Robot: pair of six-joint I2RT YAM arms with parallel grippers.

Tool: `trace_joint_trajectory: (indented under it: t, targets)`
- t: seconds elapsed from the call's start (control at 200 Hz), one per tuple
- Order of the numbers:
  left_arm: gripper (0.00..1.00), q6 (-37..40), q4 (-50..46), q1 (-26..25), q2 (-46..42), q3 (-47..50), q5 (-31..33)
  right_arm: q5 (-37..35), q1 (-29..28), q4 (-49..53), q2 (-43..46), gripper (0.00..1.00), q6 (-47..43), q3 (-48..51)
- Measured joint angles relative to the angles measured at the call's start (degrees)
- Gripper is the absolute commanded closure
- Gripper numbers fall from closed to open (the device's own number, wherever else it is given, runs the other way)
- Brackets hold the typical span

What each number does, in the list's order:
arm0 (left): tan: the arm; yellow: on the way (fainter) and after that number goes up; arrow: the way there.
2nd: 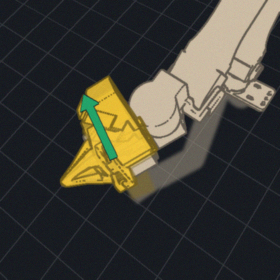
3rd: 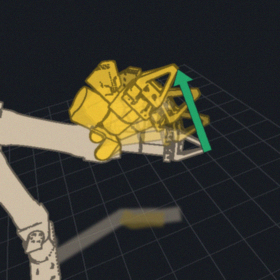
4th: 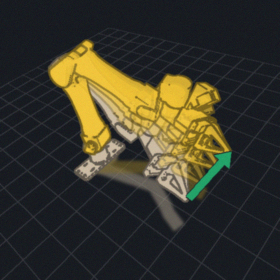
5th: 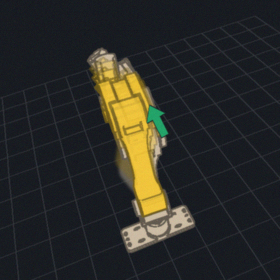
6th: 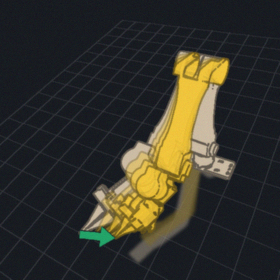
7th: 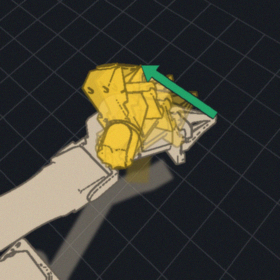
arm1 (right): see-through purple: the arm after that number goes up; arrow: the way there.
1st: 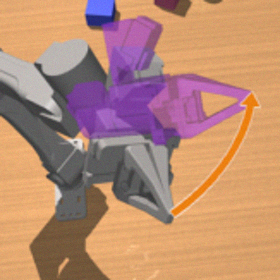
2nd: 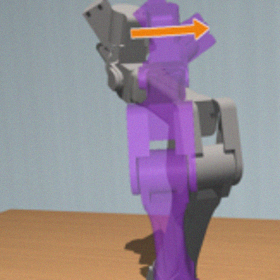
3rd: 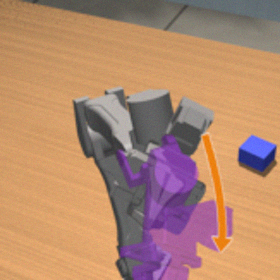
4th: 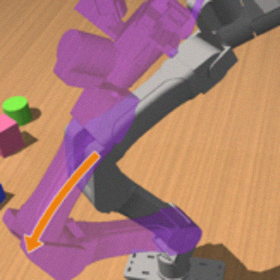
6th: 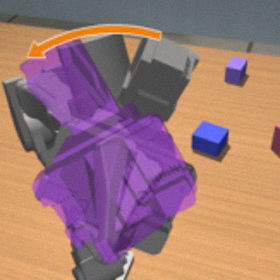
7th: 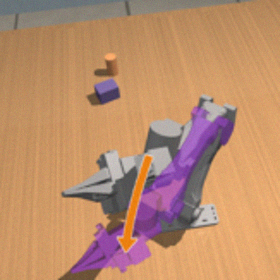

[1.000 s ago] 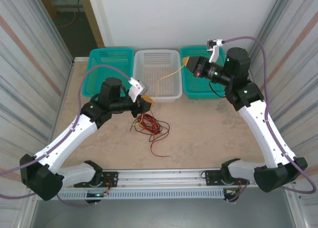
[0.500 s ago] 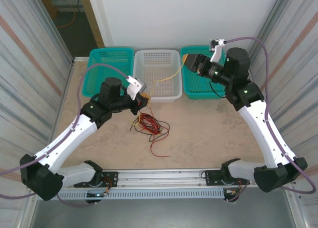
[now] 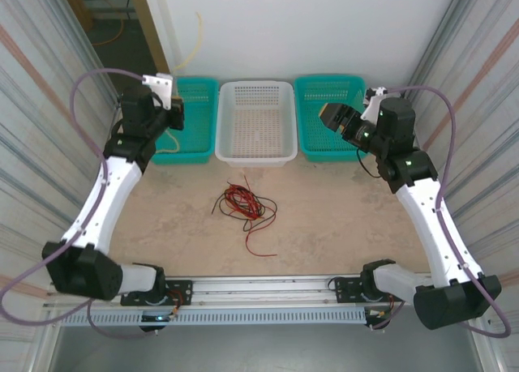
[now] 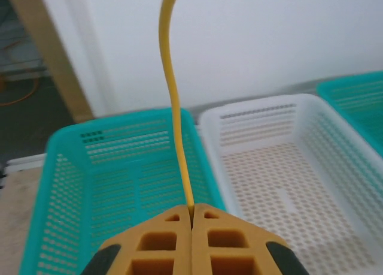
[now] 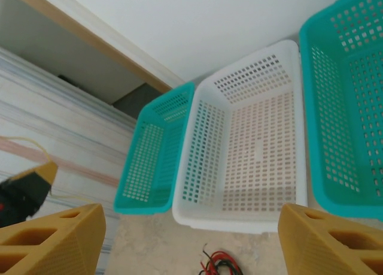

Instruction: Untangle the cables

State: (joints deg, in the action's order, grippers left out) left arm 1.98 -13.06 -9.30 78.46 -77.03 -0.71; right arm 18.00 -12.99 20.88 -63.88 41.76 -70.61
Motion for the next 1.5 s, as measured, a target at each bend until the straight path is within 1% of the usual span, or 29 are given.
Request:
trace_joint_trajectory:
  t: [0.16, 0.356, 0.491, 0.526, 0.591, 0.606, 0.626, 0.686, 0.722, 0.802, 0.847, 0.872, 0.907, 0.962, 1.062, 1.167, 1.233, 1.293, 1.373, 1.443, 1.498]
  targets:
    - [1.00, -0.96, 1.38, 2.62, 12.66, -8.83, 2.25, 0.66, -0.57, -0.31, 0.13, 0.29, 0.24, 3.06]
    - [1.00, -0.96, 0.28, 2.89, 25.97, -18.58, 4.79, 1.73, -1.27, -0.48, 0.20, 0.30, 0.22, 6.84]
    - [1.00, -0.94, 0.22, 2.89, 31.74, -21.66, 5.42, 1.73, -1.25, -0.46, 0.17, 0.30, 0.20, 8.48]
    - [0.98, -0.92, 0.07, 2.89, 32.87, -21.90, 5.70, 1.73, -1.22, -0.52, 0.17, 0.31, 0.17, 8.68]
    - [0.90, -0.76, -0.11, 2.89, 34.88, -22.08, 6.25, 1.75, -1.22, -0.87, 0.00, 0.31, 0.17, 8.85]
    - [0.86, -0.76, -0.15, 2.89, 35.30, -22.08, 6.38, 1.75, -1.22, -1.01, -0.11, 0.31, 0.17, 8.90]
    - [0.80, -0.61, -0.33, 2.89, 35.87, -22.08, 6.43, 1.75, -1.22, -1.25, -0.28, 0.32, 0.17, 8.90]
    - [0.55, -0.70, -0.66, 2.93, 37.24, -22.08, 6.84, 1.75, -1.22, -1.77, -1.11, 0.31, 0.17, 8.90]
    - [0.45, -0.72, -0.92, 2.93, 37.97, -22.08, 7.28, 1.75, -1.22, -2.03, -1.75, 0.31, 0.17, 8.90]
    - [0.34, -0.83, -1.81, 2.93, 38.86, -22.08, 8.37, 1.70, -1.22, -2.34, -3.19, 0.28, 0.17, 8.90]
    - [0.30, -1.07, -2.29, 2.93, 38.93, -22.08, 8.94, 1.51, -1.27, -2.34, -3.91, 0.25, 0.13, 8.90]
    - [0.28, -1.11, -2.38, 2.93, 38.93, -22.08, 9.22, 1.25, -1.38, -2.25, -4.31, 0.21, 0.13, 8.83]
    - [0.27, -1.29, -2.23, 2.93, 38.84, -22.08, 9.62, 0.63, -1.64, -1.81, -4.81, 0.19, 0.11, 8.59]
    - [0.26, -1.40, -2.08, 2.93, 38.51, -22.08, 10.05, -1.16, -2.38, -0.39, -5.62, 0.18, 0.02, 7.67]
    - [0.25, -1.42, -2.05, 2.93, 37.24, -21.62, 11.08, -6.99, -5.55, 3.69, -7.21, 0.19, -0.04, 4.15]
    - [0.26, -1.88, -1.68, 2.64, 32.00, -17.88, 11.74, -11.08, -8.20, 6.51, -7.89, 0.20, 0.20, 0.74]
    - [0.27, -2.71, -2.05, 2.05, 26.18, -14.10, 11.67, -12.15, -8.35, 6.60, -7.74, 0.26, 0.22, 0.37]
    - [0.28, -4.37, -2.21, 1.20, 20.11, -10.78, 11.13, -12.85, -8.26, 6.56, -7.65, 0.27, 0.81, 0.61]
    - [0.28, -8.37, -1.79, -0.37, 9.31, -4.31, 8.00, -13.92, -8.33, 5.84, -6.80, 0.26, 1.36, 2.16]
    - [0.38, -12.52, -2.12, -1.70, 0.13, 1.60, 4.31, -15.23, -8.76, 5.84, -5.55, 0.26, 1.70, 3.74]
    - [0.42, -15.19, -2.97, -2.75, -6.16, 5.84, 0.79, -16.55, -9.44, 6.12, -5.20, 0.26, 1.73, 3.89]
